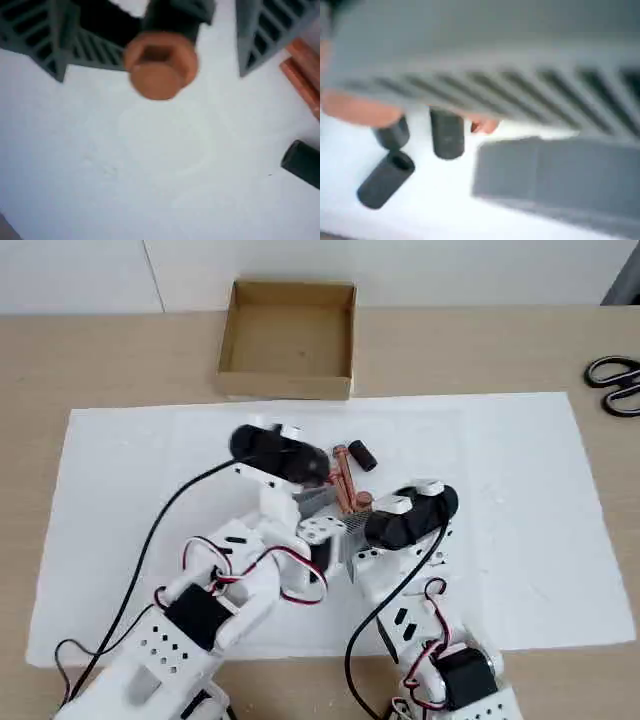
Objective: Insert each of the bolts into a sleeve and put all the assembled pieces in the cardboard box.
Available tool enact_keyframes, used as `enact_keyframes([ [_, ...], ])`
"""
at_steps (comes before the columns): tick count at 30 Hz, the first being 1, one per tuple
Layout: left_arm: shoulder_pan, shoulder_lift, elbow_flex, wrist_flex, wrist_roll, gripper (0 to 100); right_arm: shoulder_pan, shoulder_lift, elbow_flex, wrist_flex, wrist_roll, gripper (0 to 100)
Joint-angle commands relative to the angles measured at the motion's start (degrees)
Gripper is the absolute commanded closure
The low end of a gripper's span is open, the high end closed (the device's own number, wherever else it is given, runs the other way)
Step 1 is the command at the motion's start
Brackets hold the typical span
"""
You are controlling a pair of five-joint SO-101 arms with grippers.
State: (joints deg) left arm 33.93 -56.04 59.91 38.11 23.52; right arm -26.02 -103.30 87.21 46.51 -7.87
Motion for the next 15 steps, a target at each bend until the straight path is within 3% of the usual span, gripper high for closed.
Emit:
enact_keyframes([
  [1, -4.0, -2.8, -3.1, 2.2, -0.7, 79, -0.3, -0.7, -1.8, -1.4, -0.4, 99.5],
  [7, -14.1, -6.9, -3.0, 8.2, -0.8, 78, -0.2, -0.7, -1.8, -1.4, -0.4, 99.5],
  [15, -26.7, -5.3, -0.5, 8.3, -4.3, 78, 4.8, -0.6, -2.0, -1.4, 1.8, 99.5],
])
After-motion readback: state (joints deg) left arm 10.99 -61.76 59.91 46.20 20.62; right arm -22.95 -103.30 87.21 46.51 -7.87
